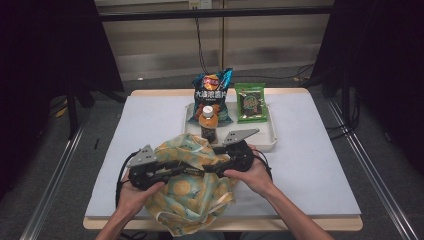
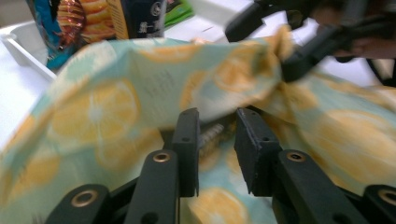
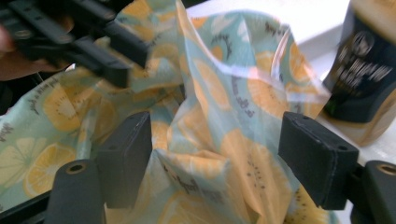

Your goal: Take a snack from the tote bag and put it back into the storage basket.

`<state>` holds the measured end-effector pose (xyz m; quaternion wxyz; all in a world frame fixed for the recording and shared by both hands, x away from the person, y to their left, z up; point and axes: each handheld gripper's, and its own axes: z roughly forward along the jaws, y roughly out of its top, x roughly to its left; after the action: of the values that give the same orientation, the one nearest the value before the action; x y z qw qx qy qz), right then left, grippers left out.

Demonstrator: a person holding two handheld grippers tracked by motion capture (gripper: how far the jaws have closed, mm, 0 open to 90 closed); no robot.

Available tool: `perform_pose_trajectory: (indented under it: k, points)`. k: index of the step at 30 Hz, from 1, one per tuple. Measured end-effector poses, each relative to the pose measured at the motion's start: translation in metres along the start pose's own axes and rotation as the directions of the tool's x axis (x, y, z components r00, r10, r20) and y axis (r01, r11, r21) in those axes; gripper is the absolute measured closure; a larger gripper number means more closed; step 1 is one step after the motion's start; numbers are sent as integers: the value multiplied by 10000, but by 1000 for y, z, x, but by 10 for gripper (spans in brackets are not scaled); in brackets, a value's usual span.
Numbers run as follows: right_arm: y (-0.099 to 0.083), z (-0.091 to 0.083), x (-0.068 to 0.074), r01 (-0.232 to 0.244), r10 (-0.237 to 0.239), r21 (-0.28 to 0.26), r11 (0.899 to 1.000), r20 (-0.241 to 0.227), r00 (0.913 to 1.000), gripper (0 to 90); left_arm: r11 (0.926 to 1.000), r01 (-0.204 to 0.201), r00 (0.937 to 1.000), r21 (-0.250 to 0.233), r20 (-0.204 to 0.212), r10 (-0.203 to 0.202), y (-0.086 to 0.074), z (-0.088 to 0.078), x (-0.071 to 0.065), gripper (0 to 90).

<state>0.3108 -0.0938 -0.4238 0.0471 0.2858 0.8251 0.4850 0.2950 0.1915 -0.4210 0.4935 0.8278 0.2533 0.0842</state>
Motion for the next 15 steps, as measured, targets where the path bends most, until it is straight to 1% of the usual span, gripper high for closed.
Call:
perform_pose_trajectory:
  k: [1,2,3,4,5,6,7,8,10,11,12,13,14,15]
  points:
    - [-2,2,-1,12,-12,60,10000,3,10000,264,10000,-54,9999,22,102,54,3,4,1,736]
    - [-3,4,-1,75,-75,110,9999,20,10000,283,9998,-137,9998,116,109,136,5,8,1,750]
    - [-5,5,-1,100,-100,91,9999,-16,9999,298,10000,-35,9998,88,216,34,5,12,2,767]
    - [-6,7,-1,152,-152,99,9998,6,9999,305,9999,101,9997,10,208,-102,5,14,4,778]
    - [-7,8,-1,188,-188,130,9997,31,9998,321,9999,158,9996,-63,228,-157,3,16,4,788]
    - [-8,9,-1,228,-229,159,9996,43,9997,346,9999,103,9998,-21,158,-103,2,16,4,801]
    - [-9,8,0,256,-259,149,9996,179,9995,374,10000,35,9998,37,187,-36,2,14,3,810]
    - [-10,7,0,208,-209,54,9998,223,9995,421,10000,-21,9997,61,250,20,2,12,2,827]
    - [-14,5,-1,189,-189,9,9998,238,9995,551,10000,-17,9995,80,322,14,-2,10,2,861]
    - [-15,5,-2,84,-84,8,10000,227,9997,600,9997,-86,9997,208,226,82,-5,10,1,875]
    - [-16,4,-4,-110,110,-75,9999,51,9999,644,9997,-86,9997,208,226,82,-5,10,1,882]
    - [-16,3,-5,-227,227,-102,9997,-23,9997,706,9993,-103,9998,352,165,97,-8,10,2,890]
    - [-16,2,-6,-190,190,-108,9998,22,9998,765,9993,-29,10000,370,88,26,-9,9,3,893]
    - [-15,0,-6,-169,169,-163,9997,-4,9999,805,9994,32,9999,337,101,-36,-10,9,4,894]
